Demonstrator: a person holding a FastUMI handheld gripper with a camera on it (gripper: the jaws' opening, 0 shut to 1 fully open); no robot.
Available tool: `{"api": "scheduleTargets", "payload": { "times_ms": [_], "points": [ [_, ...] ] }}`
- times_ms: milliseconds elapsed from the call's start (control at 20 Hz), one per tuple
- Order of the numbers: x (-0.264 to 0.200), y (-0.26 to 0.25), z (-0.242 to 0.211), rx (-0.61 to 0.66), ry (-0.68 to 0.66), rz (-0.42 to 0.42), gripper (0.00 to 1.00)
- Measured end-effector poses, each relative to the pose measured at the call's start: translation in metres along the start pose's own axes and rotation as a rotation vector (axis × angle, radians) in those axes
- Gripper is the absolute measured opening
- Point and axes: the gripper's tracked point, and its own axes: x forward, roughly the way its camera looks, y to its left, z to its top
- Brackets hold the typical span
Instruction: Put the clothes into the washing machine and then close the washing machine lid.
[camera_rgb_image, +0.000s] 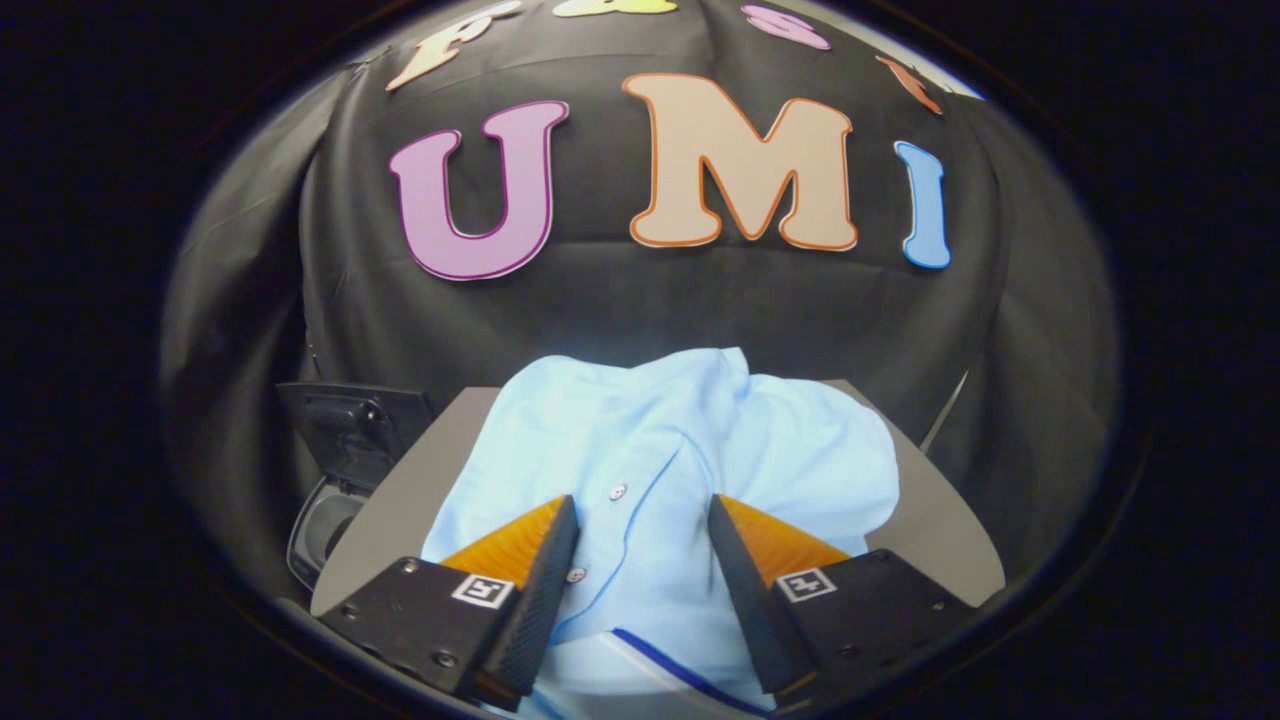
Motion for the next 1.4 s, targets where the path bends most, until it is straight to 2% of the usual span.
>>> {"api": "scheduleTargets", "payload": {
  "times_ms": [150,200,250,400,600,700,1000,1400],
  "points": [
    [0.0,0.005,0.0,0.016,0.005,-0.025,0.6],
    [0.0,0.005,0.001,0.015,0.008,-0.04,0.49],
    [0.0,0.01,-0.003,0.015,0.023,-0.04,0.48],
    [0.0,0.013,0.0,0.009,0.014,-0.07,0.23],
    [-0.002,0.017,0.003,0.026,-0.025,-0.091,0.08],
    [-0.002,0.026,0.004,0.065,-0.041,-0.071,0.04],
    [-0.001,0.073,0.003,0.074,-0.039,-0.001,0.03],
    [0.0,0.166,0.003,0.083,-0.02,0.158,0.03]
  ]
}}
